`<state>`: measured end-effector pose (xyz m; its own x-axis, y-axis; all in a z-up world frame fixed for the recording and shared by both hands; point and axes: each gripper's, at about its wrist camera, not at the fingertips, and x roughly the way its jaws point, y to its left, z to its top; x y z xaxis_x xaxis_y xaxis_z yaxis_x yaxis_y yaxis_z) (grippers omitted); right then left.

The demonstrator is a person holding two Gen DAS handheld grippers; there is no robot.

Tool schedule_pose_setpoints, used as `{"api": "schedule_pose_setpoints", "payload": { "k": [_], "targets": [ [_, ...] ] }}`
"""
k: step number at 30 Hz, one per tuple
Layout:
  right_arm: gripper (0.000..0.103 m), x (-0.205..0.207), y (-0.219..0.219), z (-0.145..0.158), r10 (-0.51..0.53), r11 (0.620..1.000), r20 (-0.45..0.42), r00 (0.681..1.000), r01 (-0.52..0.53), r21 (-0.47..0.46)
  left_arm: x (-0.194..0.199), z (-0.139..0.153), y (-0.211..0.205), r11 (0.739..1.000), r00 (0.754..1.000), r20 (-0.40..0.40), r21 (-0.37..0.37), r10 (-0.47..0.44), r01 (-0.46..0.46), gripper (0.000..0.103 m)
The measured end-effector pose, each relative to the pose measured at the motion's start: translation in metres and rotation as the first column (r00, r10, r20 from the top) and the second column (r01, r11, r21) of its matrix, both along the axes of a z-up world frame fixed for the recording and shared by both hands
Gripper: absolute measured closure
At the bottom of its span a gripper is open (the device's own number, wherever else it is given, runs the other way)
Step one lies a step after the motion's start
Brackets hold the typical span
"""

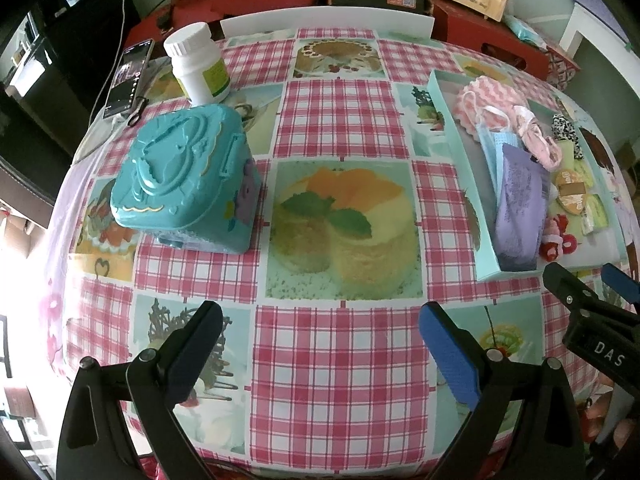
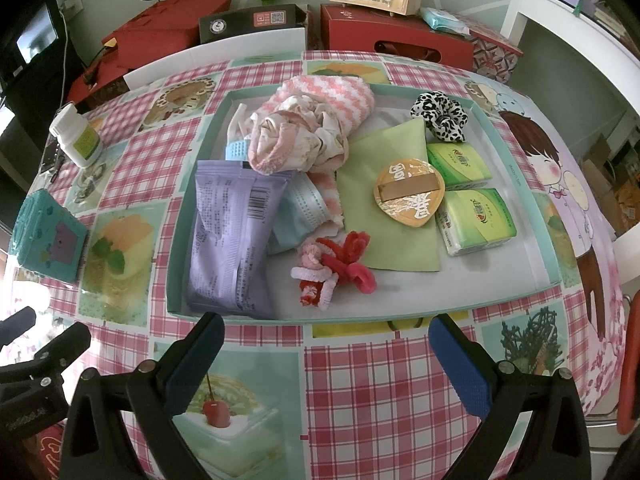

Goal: Organize soft objects

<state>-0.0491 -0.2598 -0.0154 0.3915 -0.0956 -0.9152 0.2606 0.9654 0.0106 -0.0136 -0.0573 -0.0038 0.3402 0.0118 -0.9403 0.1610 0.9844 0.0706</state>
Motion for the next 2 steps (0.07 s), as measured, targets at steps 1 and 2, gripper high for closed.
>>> {"api": "schedule_pose_setpoints", "payload": {
  "k": [1, 2],
  "targets": [
    [0.000, 0.0001, 0.0000, 0.0001, 0.000, 1.000, 0.000, 1.000, 0.000, 0.000, -0.0002, -0.0001, -0.0004, 1.000, 1.000, -0.002, -0.002, 0.000, 0.000, 0.005],
    [0.000, 0.0002, 0.0000, 0.0001, 0.000, 1.000, 0.000, 1.000, 0.000, -0.001, -0.0004, -0.0001, -0.0005, 1.000, 1.000, -0.004, -0.005, 0.000, 0.000, 0.005]
  ]
}}
